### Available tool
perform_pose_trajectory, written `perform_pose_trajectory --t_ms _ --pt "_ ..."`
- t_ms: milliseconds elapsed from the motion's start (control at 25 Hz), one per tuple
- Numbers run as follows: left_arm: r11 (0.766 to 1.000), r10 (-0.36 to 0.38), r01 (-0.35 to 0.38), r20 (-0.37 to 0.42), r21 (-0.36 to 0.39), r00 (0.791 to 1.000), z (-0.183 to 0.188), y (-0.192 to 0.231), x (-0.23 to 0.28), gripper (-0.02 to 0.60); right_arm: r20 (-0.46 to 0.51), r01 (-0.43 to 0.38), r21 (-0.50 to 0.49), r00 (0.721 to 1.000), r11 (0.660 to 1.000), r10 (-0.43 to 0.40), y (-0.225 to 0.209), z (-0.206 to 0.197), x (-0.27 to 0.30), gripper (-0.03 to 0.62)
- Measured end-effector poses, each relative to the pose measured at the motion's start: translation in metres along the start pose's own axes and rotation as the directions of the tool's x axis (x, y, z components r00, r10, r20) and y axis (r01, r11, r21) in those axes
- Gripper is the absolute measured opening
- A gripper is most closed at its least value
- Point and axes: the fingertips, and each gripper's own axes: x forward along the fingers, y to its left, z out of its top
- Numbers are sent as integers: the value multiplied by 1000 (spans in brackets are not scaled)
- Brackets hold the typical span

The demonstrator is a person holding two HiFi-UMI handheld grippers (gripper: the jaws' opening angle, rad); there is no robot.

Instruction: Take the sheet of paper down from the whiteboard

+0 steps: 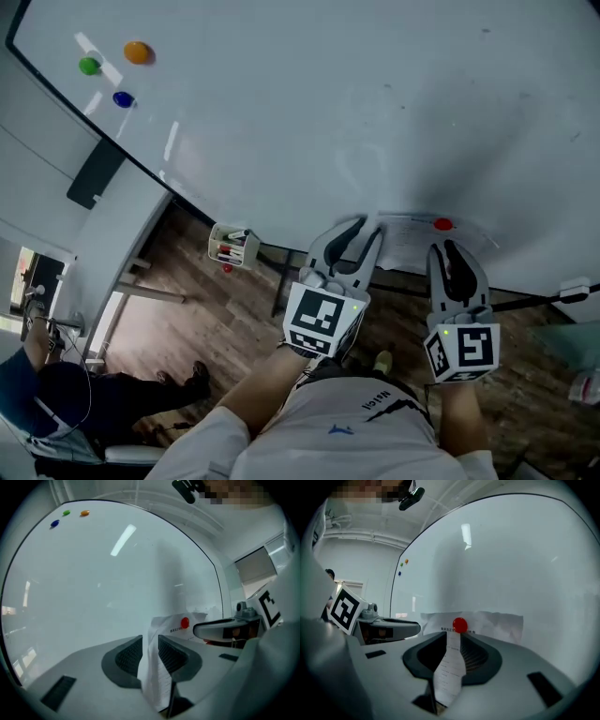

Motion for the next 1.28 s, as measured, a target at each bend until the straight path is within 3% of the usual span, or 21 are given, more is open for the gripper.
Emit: perform_pose_trajectory --t_ms 480,600,920,1280 --pt "978 -167 161 29 134 986 15 -15 17 97 26 181 -24 983 983 -180 -11 6 9 115" --pt "974 -181 176 25 142 983 15 -14 19 97 32 207 -28 978 978 -206 -11 6 11 116" --pt "967 -200 194 21 167 979 16 -9 20 17 46 270 -46 962 962 -268 -10 9 16 126" --pt "962 -225 218 21 164 974 16 -12 15 12 34 331 -58 944 942 -329 -14 10 20 133"
